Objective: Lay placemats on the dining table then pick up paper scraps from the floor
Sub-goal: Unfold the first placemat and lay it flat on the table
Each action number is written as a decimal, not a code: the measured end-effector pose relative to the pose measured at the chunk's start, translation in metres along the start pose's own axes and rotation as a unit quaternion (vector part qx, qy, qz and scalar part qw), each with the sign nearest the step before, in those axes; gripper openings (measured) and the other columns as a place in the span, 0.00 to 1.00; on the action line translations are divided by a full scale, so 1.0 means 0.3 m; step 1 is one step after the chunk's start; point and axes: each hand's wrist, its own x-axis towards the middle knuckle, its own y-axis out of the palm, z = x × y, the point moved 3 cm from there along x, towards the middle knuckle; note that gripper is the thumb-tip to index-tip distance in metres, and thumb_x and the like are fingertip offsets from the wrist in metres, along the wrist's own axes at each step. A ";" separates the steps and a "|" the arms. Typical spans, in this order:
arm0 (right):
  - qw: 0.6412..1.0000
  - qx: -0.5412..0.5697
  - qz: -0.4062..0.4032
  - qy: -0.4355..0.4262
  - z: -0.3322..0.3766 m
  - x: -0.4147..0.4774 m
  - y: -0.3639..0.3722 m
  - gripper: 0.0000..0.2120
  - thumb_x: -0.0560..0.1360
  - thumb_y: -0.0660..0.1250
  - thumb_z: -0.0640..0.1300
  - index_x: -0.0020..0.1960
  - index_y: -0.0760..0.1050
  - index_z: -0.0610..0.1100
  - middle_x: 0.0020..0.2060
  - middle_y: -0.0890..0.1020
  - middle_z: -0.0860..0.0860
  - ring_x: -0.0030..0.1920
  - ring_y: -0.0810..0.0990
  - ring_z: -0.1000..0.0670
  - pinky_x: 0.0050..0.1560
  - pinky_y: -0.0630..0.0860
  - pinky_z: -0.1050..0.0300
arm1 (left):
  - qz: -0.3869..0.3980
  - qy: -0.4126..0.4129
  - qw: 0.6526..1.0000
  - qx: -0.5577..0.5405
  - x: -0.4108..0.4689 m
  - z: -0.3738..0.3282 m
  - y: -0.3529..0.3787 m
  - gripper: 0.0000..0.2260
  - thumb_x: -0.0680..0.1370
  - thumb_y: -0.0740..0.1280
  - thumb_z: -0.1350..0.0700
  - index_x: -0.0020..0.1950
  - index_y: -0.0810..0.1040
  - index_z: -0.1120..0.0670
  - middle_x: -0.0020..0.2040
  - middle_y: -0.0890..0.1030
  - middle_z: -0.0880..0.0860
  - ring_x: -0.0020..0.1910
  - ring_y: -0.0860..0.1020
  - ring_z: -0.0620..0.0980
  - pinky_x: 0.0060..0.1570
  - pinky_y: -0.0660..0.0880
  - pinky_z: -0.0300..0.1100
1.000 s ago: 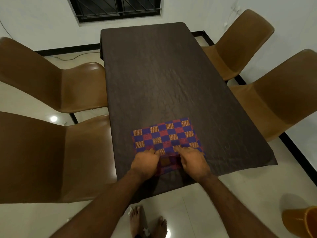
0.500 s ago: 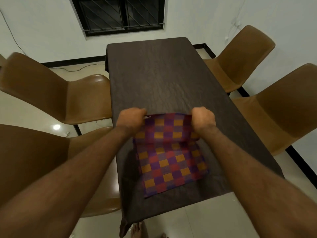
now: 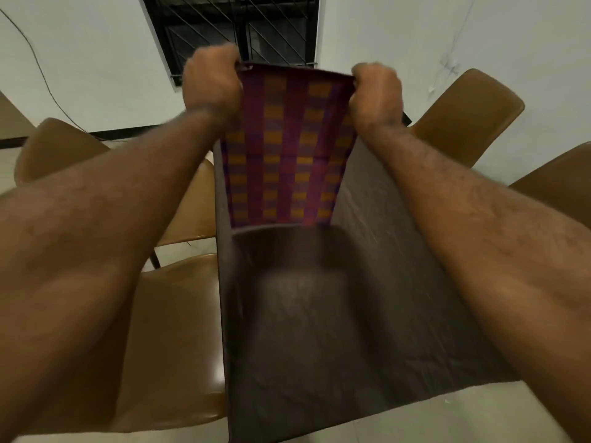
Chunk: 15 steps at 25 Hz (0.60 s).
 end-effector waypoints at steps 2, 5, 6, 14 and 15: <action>0.999 0.023 -0.039 -0.010 0.000 0.012 -0.040 0.10 0.72 0.55 0.32 0.38 0.68 0.45 0.38 0.75 0.46 0.36 0.69 0.50 0.35 0.56 0.57 | -0.034 0.008 0.999 -0.006 0.022 0.006 -0.044 0.10 0.82 0.58 0.57 0.50 0.80 0.54 0.42 0.81 0.54 0.41 0.79 0.53 0.36 0.72 0.47; 0.995 0.062 -0.071 -0.024 -0.019 -0.069 -0.047 0.10 0.75 0.55 0.35 0.40 0.72 0.43 0.39 0.77 0.46 0.38 0.70 0.51 0.36 0.58 0.60 | -0.050 0.029 0.996 -0.069 -0.083 -0.006 -0.067 0.13 0.84 0.57 0.52 0.51 0.80 0.54 0.42 0.80 0.52 0.40 0.77 0.49 0.38 0.74 0.45; 0.993 0.075 -0.082 -0.033 -0.035 -0.123 -0.031 0.10 0.75 0.55 0.36 0.43 0.75 0.41 0.40 0.78 0.46 0.39 0.72 0.51 0.37 0.61 0.60 | -0.043 0.038 0.995 -0.083 -0.155 -0.008 -0.053 0.13 0.84 0.57 0.52 0.51 0.79 0.54 0.42 0.79 0.51 0.40 0.76 0.47 0.39 0.74 0.43; 0.982 0.139 0.128 -0.021 -0.235 -0.744 0.364 0.10 0.73 0.64 0.37 0.52 0.78 0.47 0.48 0.82 0.48 0.50 0.81 0.44 0.51 0.76 0.53 | 0.184 0.003 0.981 -0.052 -0.865 0.136 0.295 0.06 0.80 0.67 0.58 0.55 0.80 0.51 0.48 0.84 0.56 0.45 0.83 0.61 0.40 0.79 0.52; 0.977 0.140 0.158 -0.021 -0.244 -0.814 0.398 0.12 0.73 0.64 0.36 0.52 0.78 0.47 0.49 0.82 0.48 0.51 0.81 0.44 0.52 0.76 0.53 | 0.223 -0.006 0.973 -0.051 -0.954 0.151 0.328 0.06 0.80 0.67 0.56 0.56 0.79 0.50 0.50 0.84 0.55 0.48 0.83 0.60 0.43 0.80 0.51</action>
